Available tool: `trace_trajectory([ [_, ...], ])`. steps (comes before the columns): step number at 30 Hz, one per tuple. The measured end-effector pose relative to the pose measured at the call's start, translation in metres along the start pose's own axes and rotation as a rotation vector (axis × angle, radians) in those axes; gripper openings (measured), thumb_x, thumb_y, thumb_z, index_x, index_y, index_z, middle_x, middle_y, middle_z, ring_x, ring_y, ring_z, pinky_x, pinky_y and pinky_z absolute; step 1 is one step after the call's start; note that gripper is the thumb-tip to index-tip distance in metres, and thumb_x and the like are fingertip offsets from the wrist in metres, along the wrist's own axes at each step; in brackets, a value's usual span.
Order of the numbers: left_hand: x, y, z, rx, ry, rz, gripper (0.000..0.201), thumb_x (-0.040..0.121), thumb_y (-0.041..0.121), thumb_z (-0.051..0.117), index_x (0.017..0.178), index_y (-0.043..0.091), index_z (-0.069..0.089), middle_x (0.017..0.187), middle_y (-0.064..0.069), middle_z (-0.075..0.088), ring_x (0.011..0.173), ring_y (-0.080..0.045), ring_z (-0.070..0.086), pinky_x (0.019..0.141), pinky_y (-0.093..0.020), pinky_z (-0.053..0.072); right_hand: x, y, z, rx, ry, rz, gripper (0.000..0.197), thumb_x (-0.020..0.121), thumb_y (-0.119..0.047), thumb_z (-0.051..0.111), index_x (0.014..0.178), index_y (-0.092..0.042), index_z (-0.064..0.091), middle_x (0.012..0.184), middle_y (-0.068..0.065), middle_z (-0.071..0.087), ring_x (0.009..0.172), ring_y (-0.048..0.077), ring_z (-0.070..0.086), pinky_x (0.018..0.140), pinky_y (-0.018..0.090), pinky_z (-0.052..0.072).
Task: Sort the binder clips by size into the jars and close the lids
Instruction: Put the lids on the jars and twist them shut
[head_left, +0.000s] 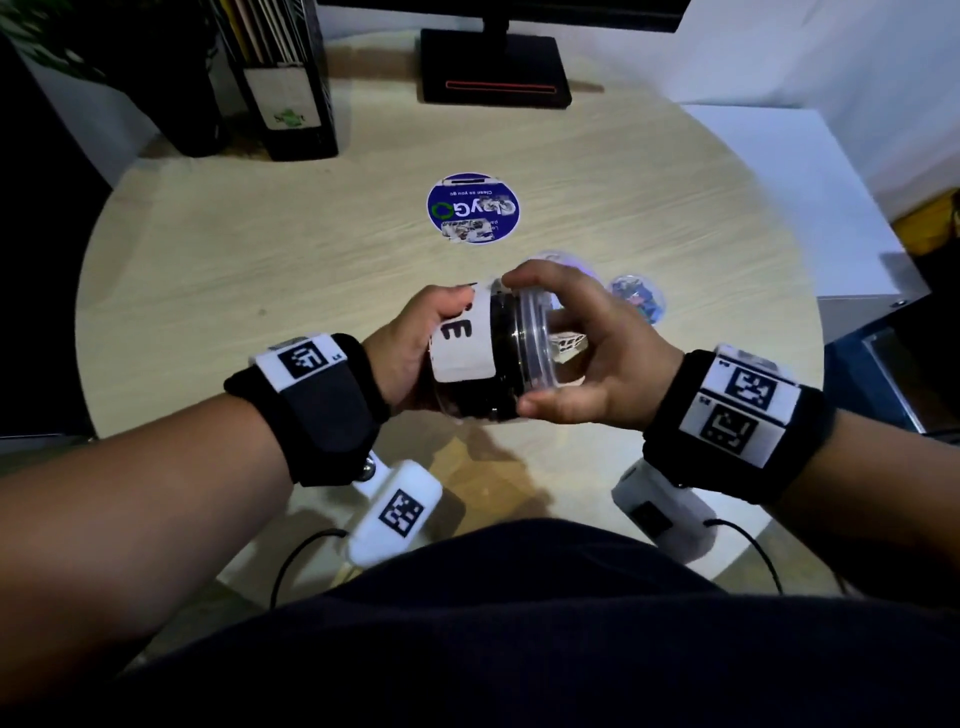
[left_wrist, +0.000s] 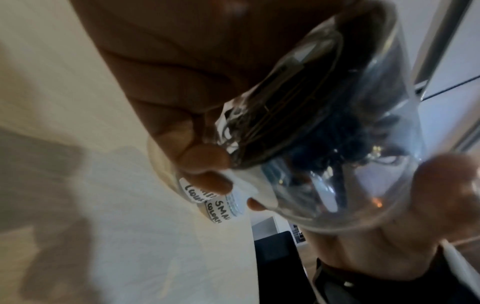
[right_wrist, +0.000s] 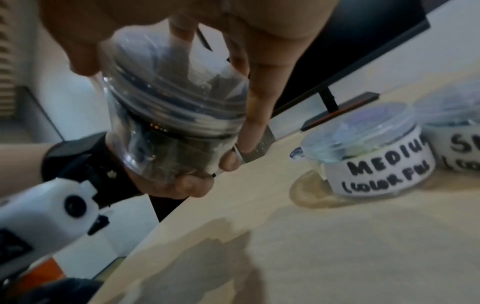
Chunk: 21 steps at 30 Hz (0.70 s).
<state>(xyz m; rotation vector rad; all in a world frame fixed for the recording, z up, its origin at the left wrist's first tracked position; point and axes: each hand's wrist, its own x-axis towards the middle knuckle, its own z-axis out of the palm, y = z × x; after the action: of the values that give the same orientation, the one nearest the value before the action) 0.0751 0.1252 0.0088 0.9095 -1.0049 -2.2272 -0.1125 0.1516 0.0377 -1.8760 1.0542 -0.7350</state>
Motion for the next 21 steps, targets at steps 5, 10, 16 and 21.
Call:
trace_trajectory([
  [5,0.000,0.009,-0.010,-0.084,0.033,-0.107,0.039,0.064,0.046,0.054,0.089,0.020,0.071,0.086,-0.010,0.065,0.071,-0.024,0.061,0.067,-0.031,0.044,0.008,0.001,-0.003,-0.427,-0.066,-0.288,0.080,0.062,-0.056,0.072,0.127,-0.022,0.039,0.133,0.015,0.038,0.123,0.030,0.044,0.091,0.029,0.050],
  [10,0.003,0.010,-0.013,-0.065,0.049,-0.188,0.039,0.068,0.050,0.050,0.090,0.021,0.064,0.071,-0.005,0.060,0.064,-0.025,0.055,0.063,-0.030,0.038,0.007,0.018,0.000,-0.587,-0.069,-0.443,0.074,0.067,-0.058,0.070,0.125,-0.022,0.042,0.130,0.028,0.038,0.122,0.039,0.043,0.093,0.045,0.047],
  [16,0.010,0.005,-0.008,0.141,0.160,-0.152,0.058,0.052,0.062,0.053,0.094,0.024,0.067,0.092,-0.014,0.063,0.080,-0.029,0.055,0.067,-0.034,0.041,0.005,0.018,0.005,-0.077,0.009,-0.050,0.078,0.063,-0.069,0.065,0.129,-0.039,0.037,0.132,-0.011,0.043,0.121,0.014,0.051,0.090,0.021,0.048],
  [21,0.017,-0.007,-0.007,0.313,0.246,0.104,0.069,0.060,0.054,0.056,0.119,0.018,0.045,0.102,-0.020,0.064,0.088,-0.030,0.065,0.072,-0.045,0.052,0.008,0.017,0.010,0.249,0.058,0.364,0.055,0.064,-0.057,0.061,0.115,-0.053,0.040,0.110,-0.008,0.060,0.095,0.012,0.065,0.060,0.031,0.057],
])
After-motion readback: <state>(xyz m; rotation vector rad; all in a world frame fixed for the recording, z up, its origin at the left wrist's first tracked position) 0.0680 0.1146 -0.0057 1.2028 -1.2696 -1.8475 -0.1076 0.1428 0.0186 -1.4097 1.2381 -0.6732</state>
